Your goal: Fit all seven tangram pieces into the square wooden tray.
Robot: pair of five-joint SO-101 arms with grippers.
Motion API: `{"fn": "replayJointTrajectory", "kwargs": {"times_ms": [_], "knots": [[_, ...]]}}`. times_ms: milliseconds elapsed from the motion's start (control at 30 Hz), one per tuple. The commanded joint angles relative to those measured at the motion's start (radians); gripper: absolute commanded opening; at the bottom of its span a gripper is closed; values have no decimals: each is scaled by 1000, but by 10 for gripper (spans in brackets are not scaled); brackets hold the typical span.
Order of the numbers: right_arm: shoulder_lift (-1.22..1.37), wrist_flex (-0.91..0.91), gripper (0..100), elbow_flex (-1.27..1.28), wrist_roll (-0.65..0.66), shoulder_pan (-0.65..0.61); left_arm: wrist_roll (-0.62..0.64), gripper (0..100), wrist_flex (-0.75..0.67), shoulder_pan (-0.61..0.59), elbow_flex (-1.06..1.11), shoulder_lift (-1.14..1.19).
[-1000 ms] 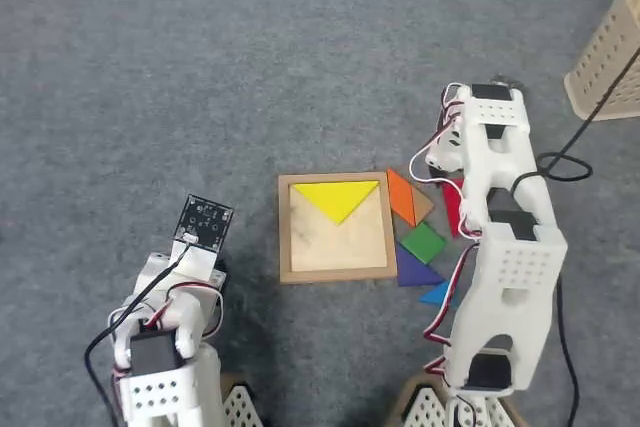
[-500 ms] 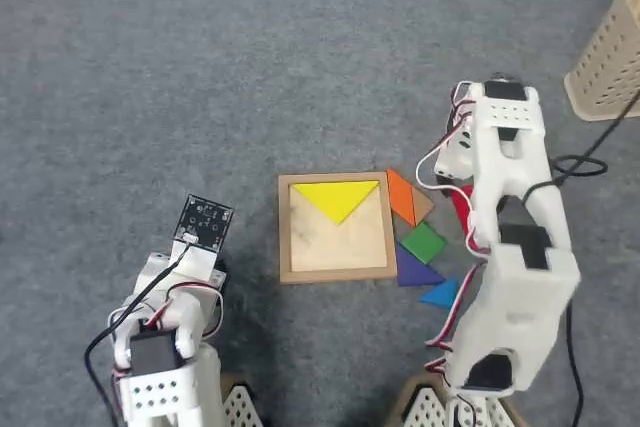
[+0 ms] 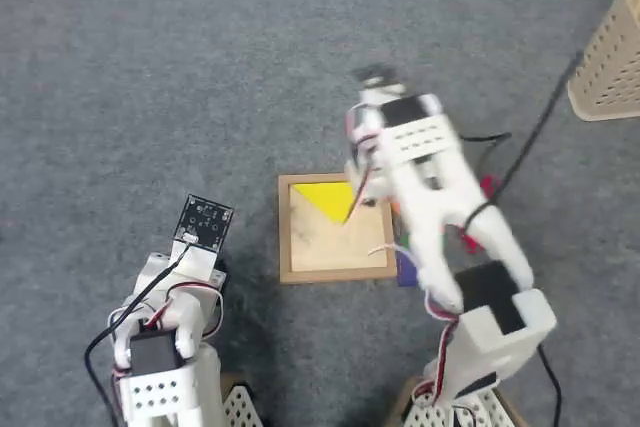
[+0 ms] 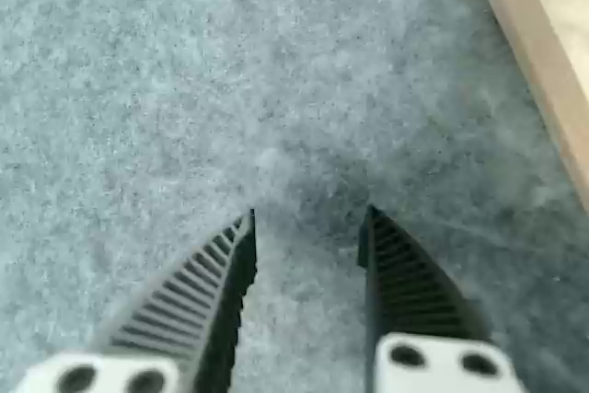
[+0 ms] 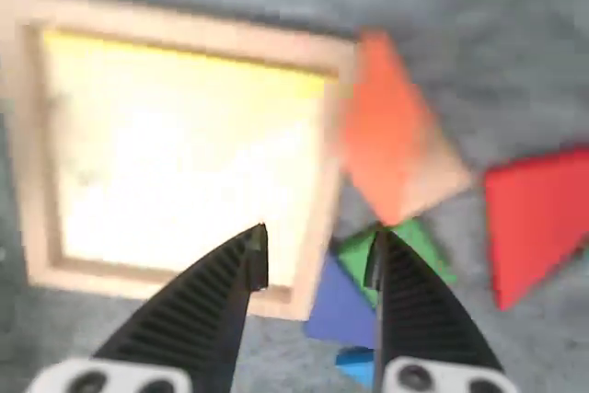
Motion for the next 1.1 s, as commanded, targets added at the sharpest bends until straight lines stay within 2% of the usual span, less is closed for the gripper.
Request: {"fn": "replayJointTrajectory", "kwargs": {"times_ms": [0, 133, 267, 367, 567, 1067], "knots": [[-88, -5, 163, 2, 49, -38, 6, 176, 3, 0, -7, -11], [-107, 22, 174, 3, 84, 113, 6, 176, 3, 0, -7, -11], [-65, -22, 253, 0, 89, 262, 6, 176, 3, 0, -7, -11], [1, -71, 276, 0, 144, 326, 6, 176, 3, 0, -7, -11], [143, -143, 277, -2, 192, 354, 6, 176, 3, 0, -7, -11], [208, -165, 276, -2, 222, 453, 6, 176, 3, 0, -7, -11]]}}
